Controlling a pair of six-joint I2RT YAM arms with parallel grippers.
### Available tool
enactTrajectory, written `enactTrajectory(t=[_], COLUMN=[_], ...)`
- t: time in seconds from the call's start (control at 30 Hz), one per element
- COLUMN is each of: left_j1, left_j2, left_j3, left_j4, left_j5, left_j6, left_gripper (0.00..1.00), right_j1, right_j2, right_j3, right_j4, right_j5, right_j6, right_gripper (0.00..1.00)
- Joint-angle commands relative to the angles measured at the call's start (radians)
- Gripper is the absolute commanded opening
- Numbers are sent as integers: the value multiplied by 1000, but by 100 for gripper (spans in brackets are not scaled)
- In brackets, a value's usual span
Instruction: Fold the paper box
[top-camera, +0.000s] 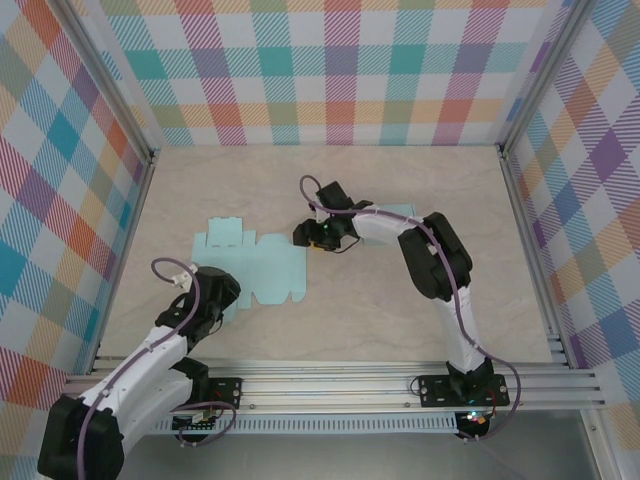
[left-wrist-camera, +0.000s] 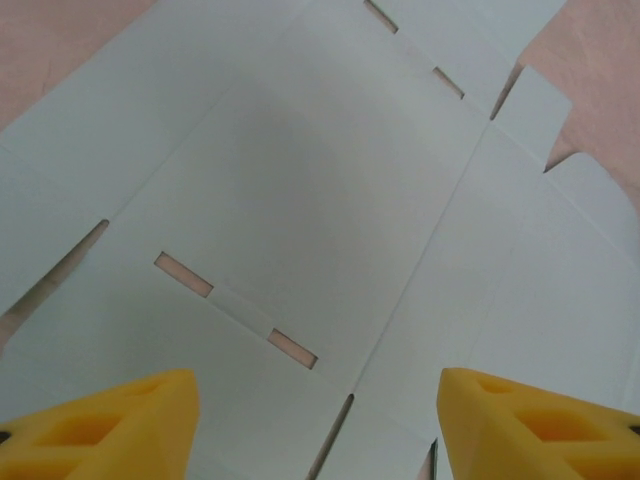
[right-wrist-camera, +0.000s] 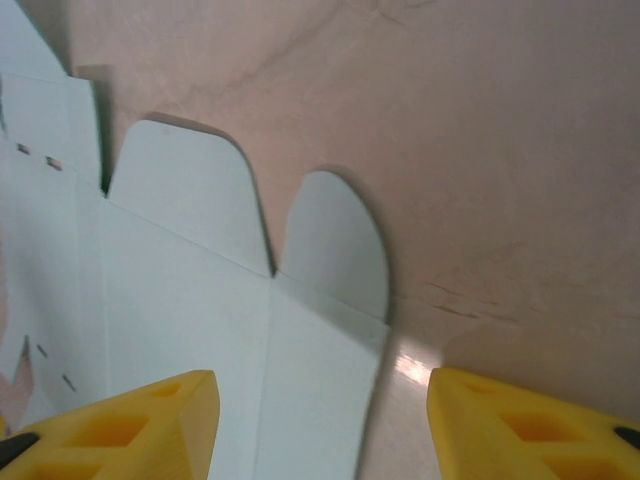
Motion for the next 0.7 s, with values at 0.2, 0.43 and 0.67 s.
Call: enactTrajectory(t=[0.2,0.43,0.67], left_j1=[32,39,40], left_j2=[19,121,288], left_j3=[-58,-76,-35], left_j4=[92,176,254], left_j5=[35,69,118], left_j6=[-41,-51,-41], left_gripper=[57,49,43], right_j1=[14,15,25], right_j2=[30,31,31], right_j3=[-79,-119,-140], right_j4=[271,406,465], right_j5=[-241,-311,-347], right_j6=[139,186,187], right_gripper=[54,50,49])
